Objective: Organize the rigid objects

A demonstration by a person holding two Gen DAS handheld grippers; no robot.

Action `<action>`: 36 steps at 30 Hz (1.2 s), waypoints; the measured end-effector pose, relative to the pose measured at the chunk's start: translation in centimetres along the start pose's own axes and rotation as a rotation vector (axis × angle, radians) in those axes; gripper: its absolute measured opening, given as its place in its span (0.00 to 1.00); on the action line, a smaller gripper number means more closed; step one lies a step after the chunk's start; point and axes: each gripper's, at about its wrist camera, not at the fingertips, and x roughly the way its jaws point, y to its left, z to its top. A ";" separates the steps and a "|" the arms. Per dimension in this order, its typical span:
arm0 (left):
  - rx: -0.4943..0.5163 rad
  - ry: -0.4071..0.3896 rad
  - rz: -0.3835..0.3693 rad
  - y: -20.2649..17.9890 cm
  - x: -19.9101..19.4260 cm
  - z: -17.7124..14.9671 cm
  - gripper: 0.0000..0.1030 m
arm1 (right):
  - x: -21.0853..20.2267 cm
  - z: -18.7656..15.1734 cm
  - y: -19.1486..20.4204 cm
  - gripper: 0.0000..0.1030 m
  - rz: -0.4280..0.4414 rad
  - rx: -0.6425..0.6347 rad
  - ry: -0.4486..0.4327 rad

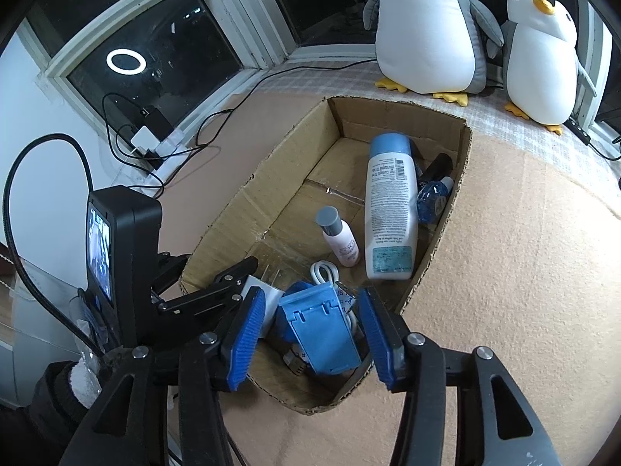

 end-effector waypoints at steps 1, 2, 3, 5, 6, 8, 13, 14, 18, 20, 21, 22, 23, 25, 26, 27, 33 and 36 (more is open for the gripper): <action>0.000 0.000 0.000 0.0 0.0 0.0 0.29 | 0.0 -0.1 0.0 0.46 -0.006 -0.002 0.000; 0.001 0.000 0.000 0.0 0.0 0.0 0.29 | 0.0 -0.1 0.0 0.46 -0.011 -0.004 -0.001; 0.001 0.000 -0.001 0.0 0.0 0.0 0.29 | -0.1 -0.2 0.0 0.46 -0.018 -0.006 -0.002; -0.001 0.002 -0.003 0.1 0.0 0.0 0.29 | -0.2 -0.3 -0.1 0.49 -0.037 -0.009 -0.005; -0.002 0.003 -0.003 0.1 0.0 0.0 0.29 | -0.2 -0.3 -0.1 0.52 -0.048 -0.011 -0.008; 0.000 0.004 -0.001 0.1 -0.1 0.0 0.29 | -0.5 -0.4 -0.1 0.53 -0.083 -0.022 -0.019; 0.004 0.006 0.005 0.0 -0.1 0.0 0.30 | -1.4 -0.9 -0.2 0.61 -0.149 -0.031 -0.047; 0.006 0.005 0.008 0.0 -0.1 0.0 0.30 | -1.6 -1.0 -0.1 0.61 -0.163 -0.035 -0.054; 0.012 0.007 0.017 -0.2 -0.2 0.1 0.30 | -2.2 -1.4 -0.2 0.62 -0.194 -0.040 -0.070; 0.015 0.007 0.022 -0.3 -0.3 0.1 0.30 | -2.6 -1.5 -0.3 0.62 -0.200 -0.036 -0.081; 0.014 0.007 0.024 -0.3 -0.3 0.1 0.31 | -2.8 -1.6 -0.3 0.62 -0.202 -0.033 -0.085; 0.012 0.006 0.026 -0.3 -0.4 0.1 0.32 | -3.0 -1.7 -0.3 0.62 -0.205 -0.033 -0.090; 0.008 0.005 0.028 -0.2 -0.4 0.1 0.34 | -3.1 -1.7 -0.3 0.62 -0.208 -0.033 -0.092; 0.001 -0.001 0.026 -0.1 -0.7 0.2 0.39 | -3.5 -1.8 -0.4 0.63 -0.221 -0.034 -0.100; 0.001 -0.009 0.024 0.0 -1.0 0.2 0.46 | -3.6 -1.9 -0.4 0.63 -0.227 -0.034 -0.104; 0.004 -0.017 0.026 -0.1 -1.2 0.4 0.51 | -3.8 -1.9 -0.5 0.64 -0.231 -0.032 -0.109; 0.029 -0.078 0.057 -0.6 -3.4 0.8 0.63 | -5.2 -2.1 -1.4 0.67 -0.250 0.004 -0.143; 0.030 -0.113 0.077 -0.7 -4.9 0.9 0.66 | -6.1 -2.3 -1.7 0.67 -0.264 0.017 -0.163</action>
